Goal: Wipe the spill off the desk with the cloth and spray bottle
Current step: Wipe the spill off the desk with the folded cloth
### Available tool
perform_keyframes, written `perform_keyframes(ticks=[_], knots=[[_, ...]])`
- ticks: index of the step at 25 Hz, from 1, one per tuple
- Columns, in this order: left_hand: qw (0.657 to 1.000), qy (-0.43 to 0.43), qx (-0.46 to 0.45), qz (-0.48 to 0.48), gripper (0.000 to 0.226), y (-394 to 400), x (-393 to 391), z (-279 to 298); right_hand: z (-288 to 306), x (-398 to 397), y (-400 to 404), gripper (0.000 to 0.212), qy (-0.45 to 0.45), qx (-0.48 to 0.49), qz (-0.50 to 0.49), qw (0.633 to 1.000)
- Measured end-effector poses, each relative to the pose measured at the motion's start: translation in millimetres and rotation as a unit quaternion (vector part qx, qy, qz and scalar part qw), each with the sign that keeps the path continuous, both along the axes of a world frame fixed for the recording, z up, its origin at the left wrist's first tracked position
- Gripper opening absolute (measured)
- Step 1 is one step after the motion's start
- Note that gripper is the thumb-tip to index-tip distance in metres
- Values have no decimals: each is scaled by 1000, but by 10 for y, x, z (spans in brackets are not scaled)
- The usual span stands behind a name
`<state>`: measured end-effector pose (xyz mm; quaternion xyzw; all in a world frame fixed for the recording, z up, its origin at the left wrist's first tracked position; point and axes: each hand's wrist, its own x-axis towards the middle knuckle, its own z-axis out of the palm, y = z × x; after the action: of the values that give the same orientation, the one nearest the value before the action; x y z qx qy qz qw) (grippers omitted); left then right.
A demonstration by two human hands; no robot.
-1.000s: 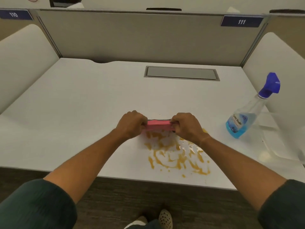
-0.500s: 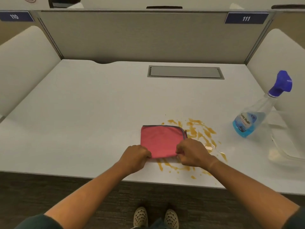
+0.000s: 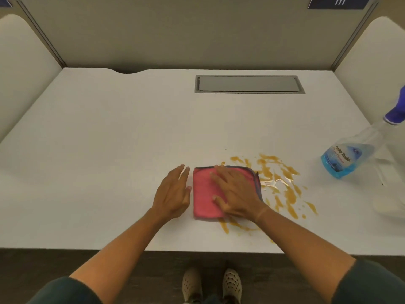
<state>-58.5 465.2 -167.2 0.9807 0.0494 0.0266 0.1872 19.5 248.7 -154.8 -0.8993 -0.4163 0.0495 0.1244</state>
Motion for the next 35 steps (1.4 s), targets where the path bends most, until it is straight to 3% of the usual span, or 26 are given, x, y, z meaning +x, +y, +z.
perform_keyframes(ticks=[6,21,29,35], knots=[[998,36,40,-15,67,131,260,-219,-211,127,112,73,2,-52,81,995],[994,45,93,-28,70,189,350,-390,-336,478,299,80,4,-52,-54,997],[995,36,93,-26,70,177,332,-383,-424,-529,-97,88,23,-43,-36,998],[995,38,94,-21,70,169,340,-402,-421,-336,47,82,17,-50,-110,993]])
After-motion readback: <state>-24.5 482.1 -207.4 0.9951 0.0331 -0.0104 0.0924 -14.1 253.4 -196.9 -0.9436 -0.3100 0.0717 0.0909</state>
